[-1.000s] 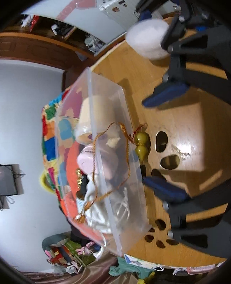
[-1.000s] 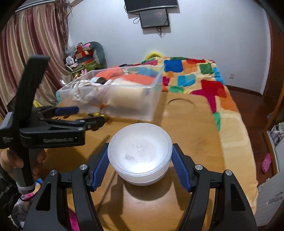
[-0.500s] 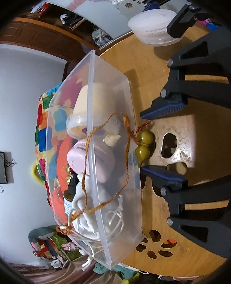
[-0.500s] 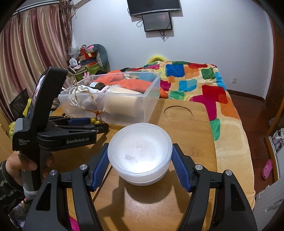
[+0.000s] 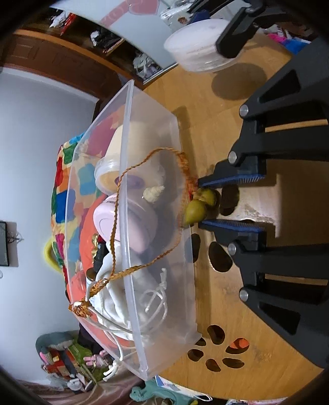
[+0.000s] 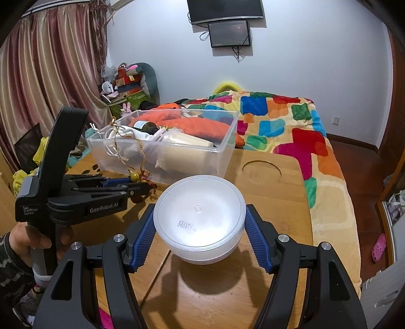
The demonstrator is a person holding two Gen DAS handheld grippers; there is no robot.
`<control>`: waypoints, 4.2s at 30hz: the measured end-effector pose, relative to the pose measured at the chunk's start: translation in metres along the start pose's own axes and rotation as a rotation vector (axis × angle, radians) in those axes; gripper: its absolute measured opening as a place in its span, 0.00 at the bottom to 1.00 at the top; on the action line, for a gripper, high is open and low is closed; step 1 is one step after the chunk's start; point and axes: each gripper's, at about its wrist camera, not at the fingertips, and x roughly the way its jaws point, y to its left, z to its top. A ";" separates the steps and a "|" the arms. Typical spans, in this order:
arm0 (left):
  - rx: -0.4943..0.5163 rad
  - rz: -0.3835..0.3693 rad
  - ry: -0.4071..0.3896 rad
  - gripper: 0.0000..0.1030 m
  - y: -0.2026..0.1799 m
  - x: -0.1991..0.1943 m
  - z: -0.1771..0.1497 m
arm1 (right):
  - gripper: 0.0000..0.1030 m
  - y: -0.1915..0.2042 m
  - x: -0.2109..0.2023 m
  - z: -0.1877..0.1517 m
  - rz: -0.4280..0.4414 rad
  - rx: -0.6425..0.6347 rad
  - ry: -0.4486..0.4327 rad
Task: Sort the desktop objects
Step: 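Grasp the green gourd ornament with the left gripper while the right holds the white container, then carry the gourd with the left gripper over the bin while the right carries the white container, then open the left gripper to drop the gourd into the bin while the right releases the container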
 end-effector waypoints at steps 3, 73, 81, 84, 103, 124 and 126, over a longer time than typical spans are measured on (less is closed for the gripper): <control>0.002 -0.018 -0.001 0.17 0.005 -0.003 -0.002 | 0.62 0.005 0.001 0.003 0.001 -0.003 0.000; 0.145 -0.062 -0.117 0.17 0.043 -0.001 0.117 | 0.62 0.014 0.122 0.128 -0.072 -0.114 0.049; 0.157 -0.064 -0.088 0.17 0.042 0.015 0.116 | 0.62 0.012 0.139 0.127 -0.069 -0.125 0.100; 0.159 -0.069 -0.077 0.17 0.042 0.020 0.116 | 0.62 0.012 0.145 0.125 -0.059 -0.135 0.125; 0.166 -0.045 -0.077 0.32 0.046 0.019 0.108 | 0.62 0.017 0.138 0.127 -0.063 -0.155 0.135; 0.179 0.030 -0.184 0.84 0.041 -0.036 0.090 | 0.79 0.024 0.070 0.119 -0.079 -0.111 0.057; 0.177 0.043 -0.202 0.89 0.041 -0.044 0.087 | 0.79 0.026 0.063 0.118 -0.087 -0.107 0.051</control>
